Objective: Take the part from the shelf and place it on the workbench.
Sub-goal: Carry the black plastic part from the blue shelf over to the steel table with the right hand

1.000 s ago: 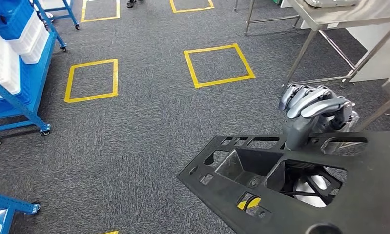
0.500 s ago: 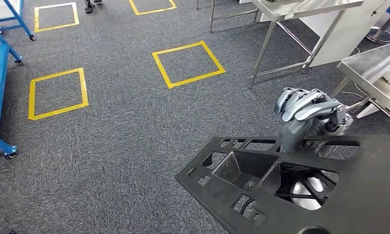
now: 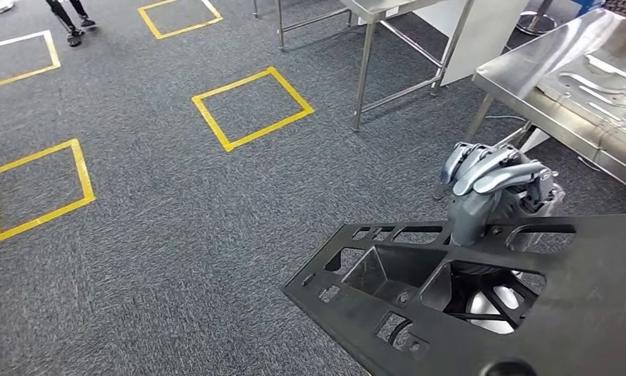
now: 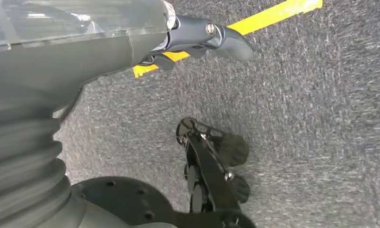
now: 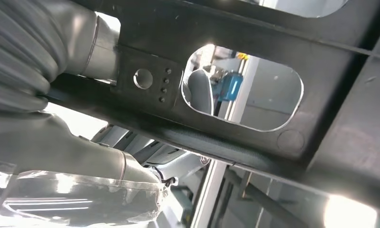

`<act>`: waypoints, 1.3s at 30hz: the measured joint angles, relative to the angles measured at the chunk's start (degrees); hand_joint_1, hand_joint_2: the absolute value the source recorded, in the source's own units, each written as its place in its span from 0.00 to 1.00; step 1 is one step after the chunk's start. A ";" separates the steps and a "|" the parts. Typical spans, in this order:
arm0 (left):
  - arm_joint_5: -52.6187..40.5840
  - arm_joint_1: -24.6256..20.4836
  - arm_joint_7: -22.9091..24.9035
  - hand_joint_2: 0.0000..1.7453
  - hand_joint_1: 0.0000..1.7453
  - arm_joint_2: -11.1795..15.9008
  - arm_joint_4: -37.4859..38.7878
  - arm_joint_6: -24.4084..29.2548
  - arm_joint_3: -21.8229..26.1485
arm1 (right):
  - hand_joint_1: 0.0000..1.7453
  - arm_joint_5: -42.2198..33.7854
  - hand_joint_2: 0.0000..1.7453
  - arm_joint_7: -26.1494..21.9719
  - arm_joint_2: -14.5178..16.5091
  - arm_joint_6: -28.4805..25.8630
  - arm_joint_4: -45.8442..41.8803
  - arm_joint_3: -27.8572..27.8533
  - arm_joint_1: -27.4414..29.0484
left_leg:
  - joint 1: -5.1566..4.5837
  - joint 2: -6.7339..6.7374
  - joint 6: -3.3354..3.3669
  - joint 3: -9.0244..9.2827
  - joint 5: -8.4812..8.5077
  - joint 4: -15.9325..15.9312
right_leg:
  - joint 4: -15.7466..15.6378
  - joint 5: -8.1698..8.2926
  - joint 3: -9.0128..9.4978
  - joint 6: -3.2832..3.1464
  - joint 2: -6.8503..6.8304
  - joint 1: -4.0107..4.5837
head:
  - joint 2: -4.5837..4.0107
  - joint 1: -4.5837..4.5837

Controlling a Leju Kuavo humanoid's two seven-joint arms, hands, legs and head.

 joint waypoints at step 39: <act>3.51 0.15 -1.21 1.00 0.00 4.31 -0.20 4.76 3.94 | 1.00 -0.35 1.00 -0.03 -0.52 -1.05 -0.65 -0.14 1.54 | 0.60 -3.06 1.46 6.53 7.47 -15.94 | 0.61 -0.34 -0.49 2.54 4.30 -0.46 | 0.00 0.01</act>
